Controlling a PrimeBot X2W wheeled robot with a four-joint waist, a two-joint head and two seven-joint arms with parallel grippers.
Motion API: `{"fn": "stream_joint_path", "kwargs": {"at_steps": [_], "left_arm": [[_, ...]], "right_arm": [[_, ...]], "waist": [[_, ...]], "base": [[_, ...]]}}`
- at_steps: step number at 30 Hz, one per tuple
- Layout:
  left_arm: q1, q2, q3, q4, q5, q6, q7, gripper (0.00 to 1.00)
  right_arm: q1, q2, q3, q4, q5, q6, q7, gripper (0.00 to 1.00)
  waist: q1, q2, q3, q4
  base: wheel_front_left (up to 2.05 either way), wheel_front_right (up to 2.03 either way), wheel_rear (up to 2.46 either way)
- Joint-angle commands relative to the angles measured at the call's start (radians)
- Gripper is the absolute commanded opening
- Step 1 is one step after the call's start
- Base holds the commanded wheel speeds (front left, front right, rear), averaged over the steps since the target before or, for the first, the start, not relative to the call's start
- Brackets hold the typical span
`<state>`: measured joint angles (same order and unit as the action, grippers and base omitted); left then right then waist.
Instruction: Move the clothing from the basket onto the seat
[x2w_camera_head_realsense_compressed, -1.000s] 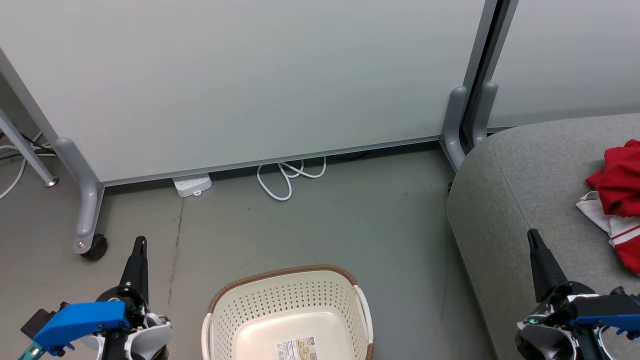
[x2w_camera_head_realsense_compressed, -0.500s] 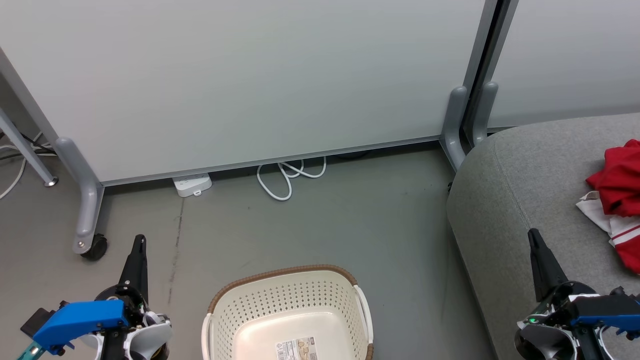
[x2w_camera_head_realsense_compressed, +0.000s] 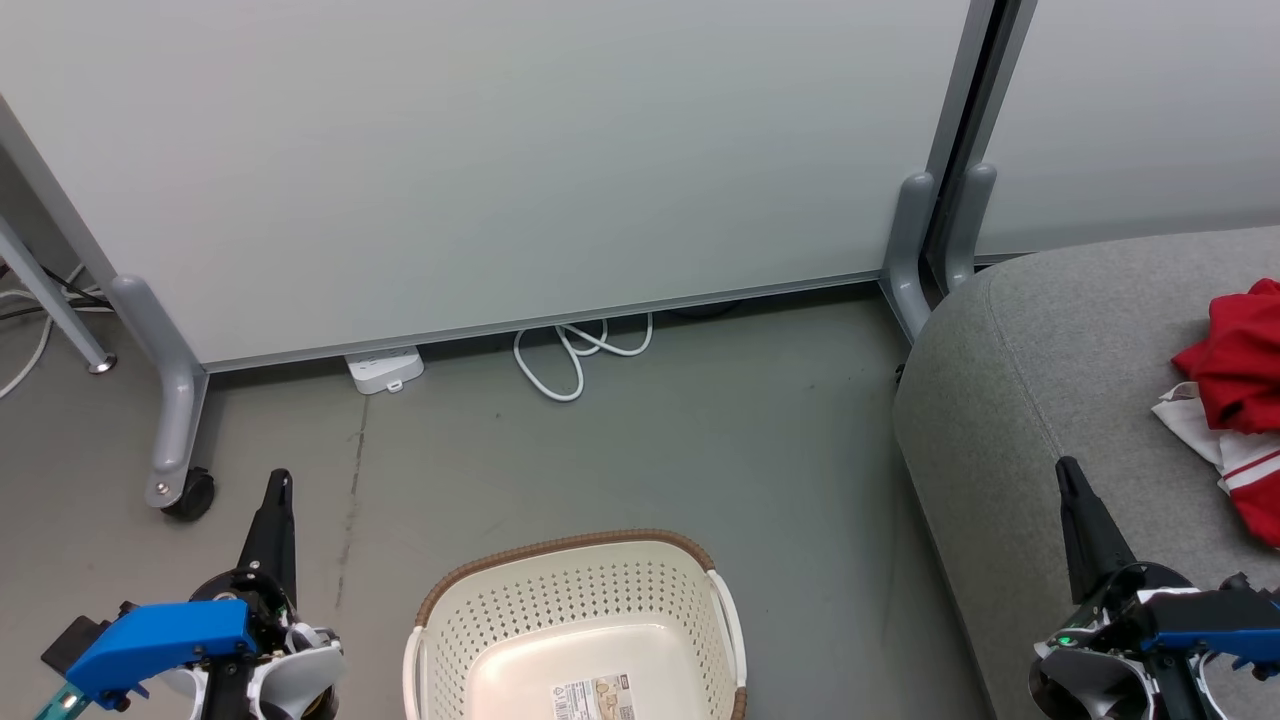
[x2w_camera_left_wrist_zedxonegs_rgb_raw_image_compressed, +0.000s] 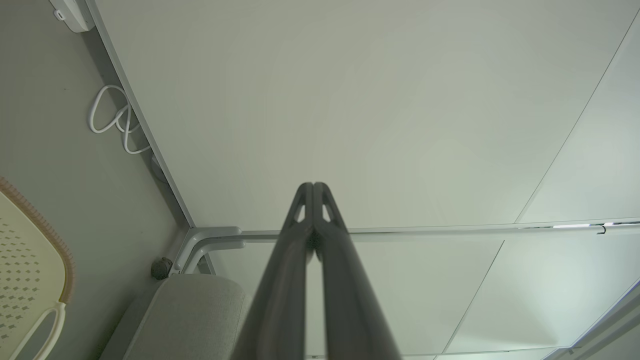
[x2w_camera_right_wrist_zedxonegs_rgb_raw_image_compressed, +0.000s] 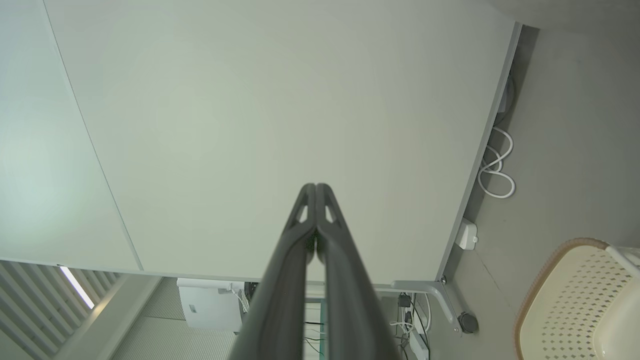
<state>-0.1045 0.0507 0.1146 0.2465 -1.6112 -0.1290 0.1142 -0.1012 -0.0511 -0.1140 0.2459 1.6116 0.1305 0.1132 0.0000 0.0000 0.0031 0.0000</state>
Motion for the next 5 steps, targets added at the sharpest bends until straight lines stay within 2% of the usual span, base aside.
{"fn": "stream_joint_path", "kwargs": {"at_steps": [1,5], "left_arm": [[-0.01,-0.001,0.002,-0.004,-0.002,-0.003,0.004,0.0],[-0.01,-0.001,0.002,-0.004,-0.002,-0.003,0.004,0.0]], "right_arm": [[-0.014,0.002,-0.002,-0.002,0.002,0.001,0.002,0.0],[-0.014,0.002,-0.002,-0.002,0.003,0.0,0.002,0.0]], "waist": [[0.0,0.0,0.0,0.0],[0.0,0.0,0.0,0.0]], "base": [[0.0,0.0,0.0],[0.0,0.0,0.0]]}}
